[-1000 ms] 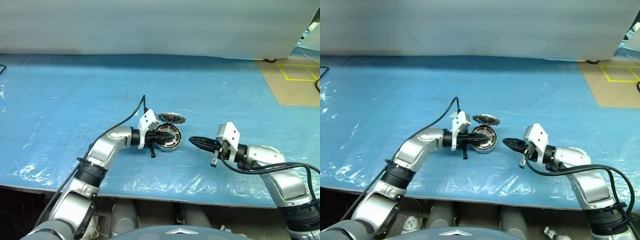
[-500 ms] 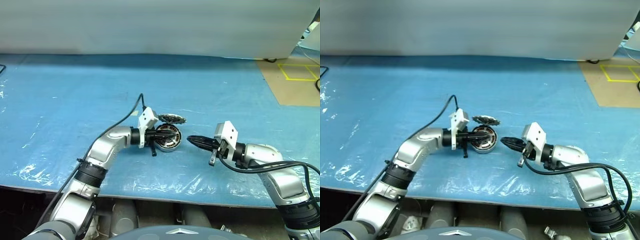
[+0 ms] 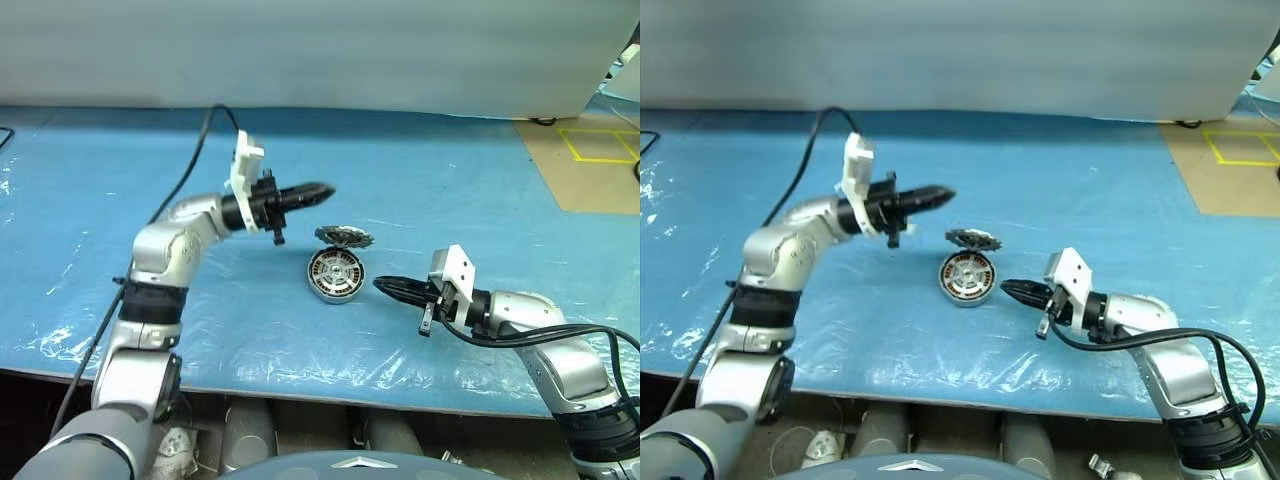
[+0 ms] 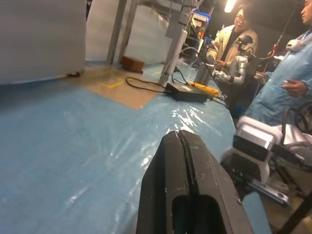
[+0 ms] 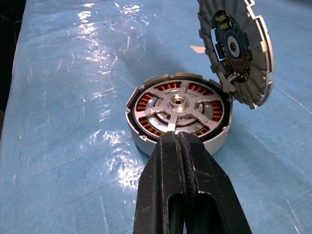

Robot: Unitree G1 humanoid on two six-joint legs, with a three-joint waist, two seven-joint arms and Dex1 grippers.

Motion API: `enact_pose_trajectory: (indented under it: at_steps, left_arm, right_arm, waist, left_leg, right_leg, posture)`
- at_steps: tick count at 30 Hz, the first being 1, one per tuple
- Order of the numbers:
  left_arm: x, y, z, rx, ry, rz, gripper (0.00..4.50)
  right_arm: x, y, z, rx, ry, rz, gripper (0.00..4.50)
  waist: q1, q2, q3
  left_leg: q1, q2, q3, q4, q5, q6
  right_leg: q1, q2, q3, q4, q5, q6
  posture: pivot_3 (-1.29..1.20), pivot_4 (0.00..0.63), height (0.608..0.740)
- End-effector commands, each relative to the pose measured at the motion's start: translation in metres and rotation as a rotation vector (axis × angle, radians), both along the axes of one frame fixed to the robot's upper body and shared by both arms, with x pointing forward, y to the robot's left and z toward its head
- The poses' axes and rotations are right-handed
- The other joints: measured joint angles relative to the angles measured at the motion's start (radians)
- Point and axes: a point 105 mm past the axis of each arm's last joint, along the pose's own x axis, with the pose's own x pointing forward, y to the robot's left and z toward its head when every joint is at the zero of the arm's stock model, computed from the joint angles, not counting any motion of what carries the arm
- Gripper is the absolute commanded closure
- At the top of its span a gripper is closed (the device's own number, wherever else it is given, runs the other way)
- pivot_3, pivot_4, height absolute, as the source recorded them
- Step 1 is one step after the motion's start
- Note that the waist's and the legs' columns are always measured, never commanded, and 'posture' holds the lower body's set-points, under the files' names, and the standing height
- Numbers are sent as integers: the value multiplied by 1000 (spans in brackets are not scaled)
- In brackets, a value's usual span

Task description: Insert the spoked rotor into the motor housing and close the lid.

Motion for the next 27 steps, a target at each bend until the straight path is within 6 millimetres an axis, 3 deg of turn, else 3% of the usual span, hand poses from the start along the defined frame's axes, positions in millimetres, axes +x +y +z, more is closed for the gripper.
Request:
enact_pose_trajectory:
  at_steps: [1,6,11,14,20,27]
  left_arm:
    - [23,-4,2,110,-121,65,4490]
    - [46,-31,-10,234,-201,73,4490]
    - [36,-68,-26,246,-217,-85,4490]
    - [26,-79,-36,255,-210,-179,4490]
    - [4,-77,-55,273,-120,-364,4490]
    - [-4,-56,-81,349,-55,-355,4490]
  right_arm:
    - [-2,3,8,11,-32,14,4500]
    - [-2,3,10,11,-35,11,4500]
    - [-8,0,10,13,-29,-16,4500]
    - [-11,-6,13,32,-22,-56,4500]
    - [-8,-30,20,27,-36,-146,4500]
    - [-2,-36,24,17,-50,-156,4500]
  waist:
    - [1,0,0]
    - [3,0,0]
    - [6,-1,0]
    - [4,-1,1]
    - [4,-1,1]
    - [4,-1,1]
  left_leg:
    - [0,0,0,0,0,0]
    - [-2,-1,-2,0,0,0]
    - [-5,-2,-6,1,0,0]
    - [-5,-2,-8,1,0,0]
    - [-4,-3,-9,1,0,0]
    - [-3,-4,-9,2,0,0]
  right_leg:
    - [0,0,0,0,0,0]
    - [0,-1,-1,0,2,4]
    - [0,-1,-5,0,3,5]
    - [0,-2,-7,0,3,5]
    - [1,-3,-7,0,2,4]
    - [3,-4,-7,1,0,1]
  posture:
    - [0,150,740]
    - [0,150,740]
    - [0,150,740]
    - [0,150,740]
    - [0,150,740]
    - [0,150,740]
